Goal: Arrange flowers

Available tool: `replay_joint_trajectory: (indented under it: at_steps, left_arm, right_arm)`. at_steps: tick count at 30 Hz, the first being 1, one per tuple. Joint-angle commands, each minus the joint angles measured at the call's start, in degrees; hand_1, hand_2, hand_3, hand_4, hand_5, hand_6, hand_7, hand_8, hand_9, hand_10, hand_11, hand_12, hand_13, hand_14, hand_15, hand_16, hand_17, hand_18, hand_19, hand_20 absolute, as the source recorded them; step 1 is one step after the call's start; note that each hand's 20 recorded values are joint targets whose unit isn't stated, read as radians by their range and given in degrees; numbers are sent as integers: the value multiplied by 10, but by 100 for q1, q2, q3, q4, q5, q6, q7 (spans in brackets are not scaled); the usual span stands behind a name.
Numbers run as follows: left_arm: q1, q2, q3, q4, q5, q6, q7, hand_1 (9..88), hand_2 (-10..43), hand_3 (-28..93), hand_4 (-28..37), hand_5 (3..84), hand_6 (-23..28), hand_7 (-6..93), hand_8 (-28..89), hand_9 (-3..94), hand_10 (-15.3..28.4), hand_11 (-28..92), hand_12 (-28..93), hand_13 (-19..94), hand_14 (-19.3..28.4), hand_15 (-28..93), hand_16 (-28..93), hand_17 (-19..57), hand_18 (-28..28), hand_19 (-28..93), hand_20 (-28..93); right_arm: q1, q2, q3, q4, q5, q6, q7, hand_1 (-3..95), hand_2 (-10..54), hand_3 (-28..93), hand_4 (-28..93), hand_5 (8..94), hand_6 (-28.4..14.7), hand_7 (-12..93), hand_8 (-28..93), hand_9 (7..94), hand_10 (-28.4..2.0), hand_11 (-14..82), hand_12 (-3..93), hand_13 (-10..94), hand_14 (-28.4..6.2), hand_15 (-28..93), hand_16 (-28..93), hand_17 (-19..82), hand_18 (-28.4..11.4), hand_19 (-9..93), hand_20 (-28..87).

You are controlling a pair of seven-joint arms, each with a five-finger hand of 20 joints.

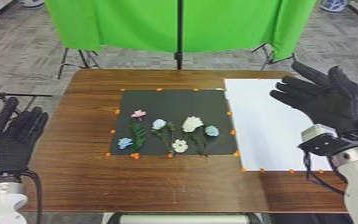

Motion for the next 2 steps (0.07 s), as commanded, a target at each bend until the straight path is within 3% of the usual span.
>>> replay_joint_trajectory:
  at_steps: [1, 2]
  left_arm:
    - [-64, 7, 37, 123, -52, -277, -106, 274, 146, 712, -283, 525, 71, 225, -96, 594, 179, 611, 274, 497, 170, 650, 30, 32, 172, 385, 173]
    - [-80, 7, 11, 124, -39, -261, -120, 274, 147, 710, -283, 532, 74, 278, -106, 588, 175, 620, 305, 487, 174, 698, 32, 41, 196, 436, 193]
  right_arm:
    - [-89, -73, 64, -16, 239, -139, 56, 154, 46, 722, -232, 426, -56, 113, -72, 425, -191, 57, 164, 342, -170, 186, 222, 122, -195, 374, 192]
    - [-50, -87, 60, 4, 225, -196, 103, 157, 47, 725, -230, 445, -55, 134, -73, 437, -190, 66, 168, 349, -168, 197, 221, 123, -195, 376, 192]
